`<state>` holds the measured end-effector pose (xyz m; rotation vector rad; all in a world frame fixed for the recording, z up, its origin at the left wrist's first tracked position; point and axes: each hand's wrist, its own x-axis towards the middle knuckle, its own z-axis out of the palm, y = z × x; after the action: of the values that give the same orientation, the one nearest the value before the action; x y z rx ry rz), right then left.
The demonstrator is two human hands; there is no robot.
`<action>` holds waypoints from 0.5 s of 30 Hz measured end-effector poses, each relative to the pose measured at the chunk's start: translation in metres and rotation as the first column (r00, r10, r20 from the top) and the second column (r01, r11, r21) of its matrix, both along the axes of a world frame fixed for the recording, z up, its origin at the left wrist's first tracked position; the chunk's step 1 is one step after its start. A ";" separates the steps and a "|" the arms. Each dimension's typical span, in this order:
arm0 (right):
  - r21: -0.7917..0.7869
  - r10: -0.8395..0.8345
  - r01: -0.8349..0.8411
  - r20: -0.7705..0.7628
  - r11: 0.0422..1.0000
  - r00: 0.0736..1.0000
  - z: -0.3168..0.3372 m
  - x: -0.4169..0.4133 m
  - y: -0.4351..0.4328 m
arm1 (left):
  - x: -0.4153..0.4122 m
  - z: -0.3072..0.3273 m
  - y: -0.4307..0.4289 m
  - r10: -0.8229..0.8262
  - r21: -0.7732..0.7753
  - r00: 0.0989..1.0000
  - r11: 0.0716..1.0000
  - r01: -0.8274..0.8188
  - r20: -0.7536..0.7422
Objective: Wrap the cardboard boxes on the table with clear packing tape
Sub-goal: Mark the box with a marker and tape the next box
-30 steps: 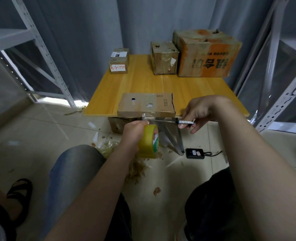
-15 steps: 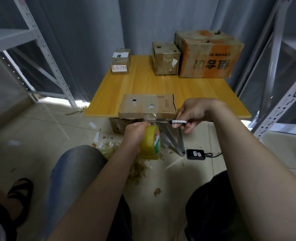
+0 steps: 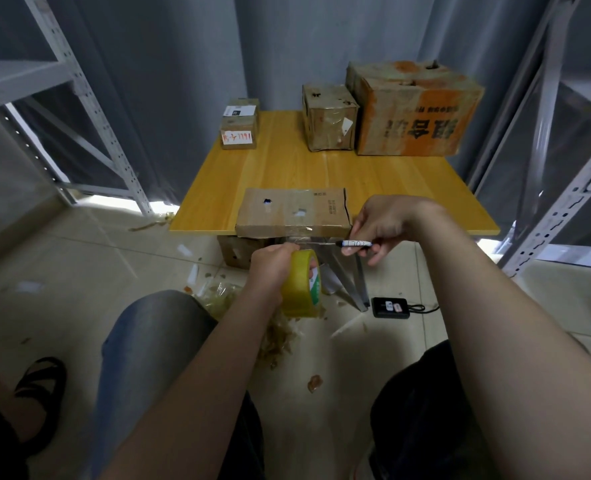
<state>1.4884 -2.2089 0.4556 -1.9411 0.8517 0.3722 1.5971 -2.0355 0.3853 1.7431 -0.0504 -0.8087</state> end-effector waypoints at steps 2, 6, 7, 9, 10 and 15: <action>-0.022 0.006 -0.006 -0.001 1.000 1.000 0.000 0.002 0.001 | 0.000 0.000 0.000 0.011 -0.005 1.000 1.000 -0.011 -0.001; -0.046 0.008 -0.007 0.024 0.999 1.000 -0.001 0.005 0.000 | 0.001 0.001 0.000 0.025 -0.023 1.000 0.999 -0.025 0.007; -0.040 0.005 -0.004 0.027 0.999 1.000 -0.001 0.005 0.000 | 0.001 0.002 0.000 0.022 -0.024 1.000 0.999 -0.022 0.006; -0.025 -0.002 0.002 0.033 1.000 0.999 -0.002 0.004 -0.001 | 0.001 0.002 0.001 0.015 -0.031 1.000 0.999 -0.015 0.004; -0.020 -0.005 0.006 0.036 1.000 0.999 -0.002 0.003 -0.001 | 0.001 0.002 0.000 0.019 -0.039 1.000 0.999 -0.019 0.005; -0.032 -0.009 0.010 0.033 0.999 0.999 0.000 0.003 0.001 | 0.002 0.002 0.001 0.022 -0.032 1.000 0.999 -0.022 -0.010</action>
<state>1.4911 -2.2075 0.4554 -1.9663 0.8503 0.3221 1.5992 -2.0349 0.3877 1.7067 -0.0376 -0.7957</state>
